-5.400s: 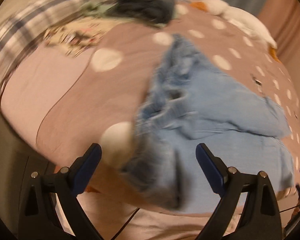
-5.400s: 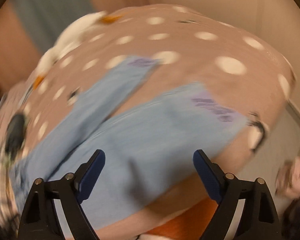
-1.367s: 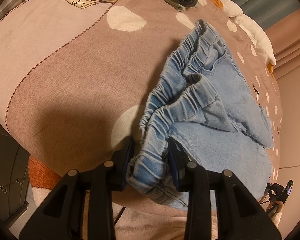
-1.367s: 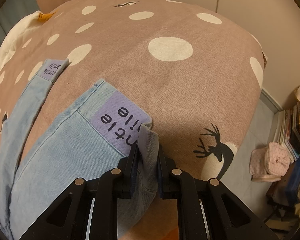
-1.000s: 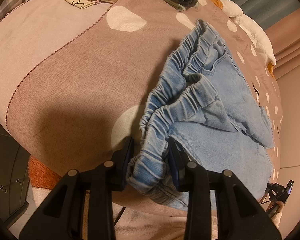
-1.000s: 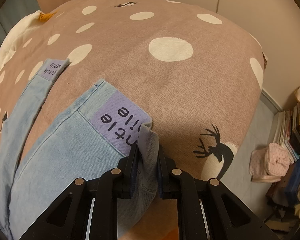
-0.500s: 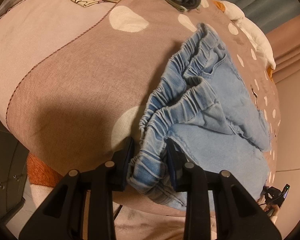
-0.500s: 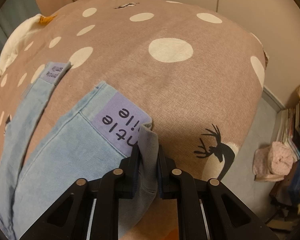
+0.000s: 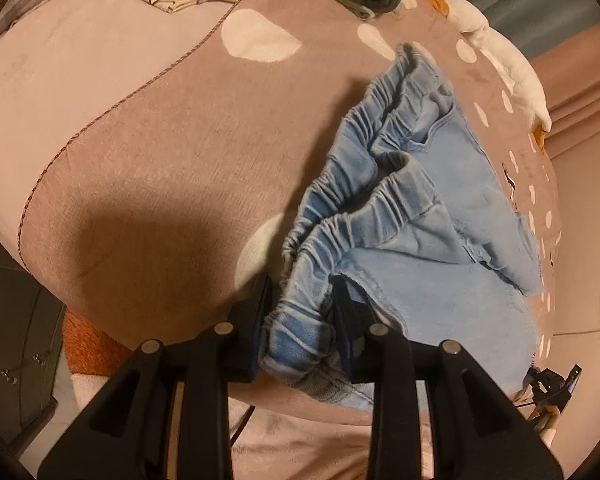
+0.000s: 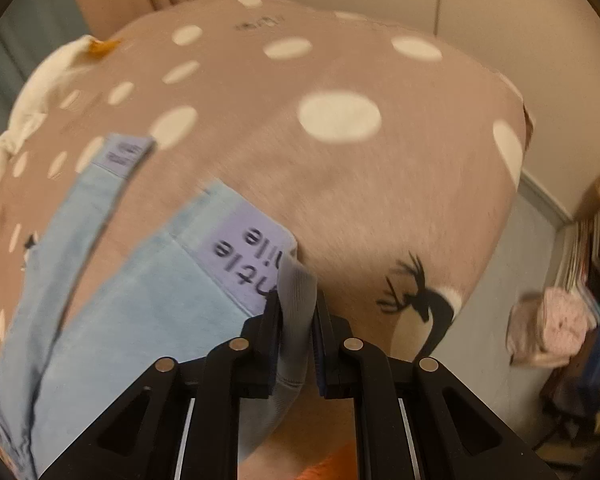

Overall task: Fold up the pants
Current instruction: 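Open both grippers and release the pants onto the bedspread, then move the right gripper to the crotch seam and grasp it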

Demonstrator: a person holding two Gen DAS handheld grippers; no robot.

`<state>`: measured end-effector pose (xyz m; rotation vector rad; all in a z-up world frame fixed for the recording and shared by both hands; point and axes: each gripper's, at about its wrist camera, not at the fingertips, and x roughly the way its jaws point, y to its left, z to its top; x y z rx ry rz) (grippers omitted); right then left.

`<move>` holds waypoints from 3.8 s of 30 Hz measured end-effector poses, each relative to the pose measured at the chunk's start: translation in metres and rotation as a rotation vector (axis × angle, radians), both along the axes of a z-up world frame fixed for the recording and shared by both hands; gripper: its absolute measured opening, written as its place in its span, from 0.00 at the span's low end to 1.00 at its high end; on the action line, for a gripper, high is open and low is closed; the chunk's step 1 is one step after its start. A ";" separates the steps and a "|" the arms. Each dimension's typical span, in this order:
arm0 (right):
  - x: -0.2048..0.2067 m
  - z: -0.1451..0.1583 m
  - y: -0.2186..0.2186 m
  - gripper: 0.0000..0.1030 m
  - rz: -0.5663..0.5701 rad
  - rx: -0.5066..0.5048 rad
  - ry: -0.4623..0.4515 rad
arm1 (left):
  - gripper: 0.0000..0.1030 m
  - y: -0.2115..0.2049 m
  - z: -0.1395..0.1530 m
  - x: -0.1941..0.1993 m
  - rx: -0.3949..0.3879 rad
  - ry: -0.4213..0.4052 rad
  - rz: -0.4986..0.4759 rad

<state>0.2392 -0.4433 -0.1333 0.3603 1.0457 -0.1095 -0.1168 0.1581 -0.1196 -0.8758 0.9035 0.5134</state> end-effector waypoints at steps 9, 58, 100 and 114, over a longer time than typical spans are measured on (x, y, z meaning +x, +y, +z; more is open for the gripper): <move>0.004 0.004 0.011 0.12 0.008 -0.061 0.004 | 0.39 -0.003 0.011 -0.017 -0.084 -0.071 0.023; -0.025 0.083 0.040 0.57 -0.047 -0.191 -0.161 | 0.70 -0.026 0.090 -0.019 0.153 -0.120 0.065; -0.009 0.118 0.279 0.83 0.635 0.108 -0.192 | 0.97 -0.061 0.077 0.083 0.079 -0.156 -0.120; 0.097 0.066 0.330 0.83 0.484 0.067 0.032 | 0.97 -0.057 0.058 0.098 0.058 -0.073 -0.103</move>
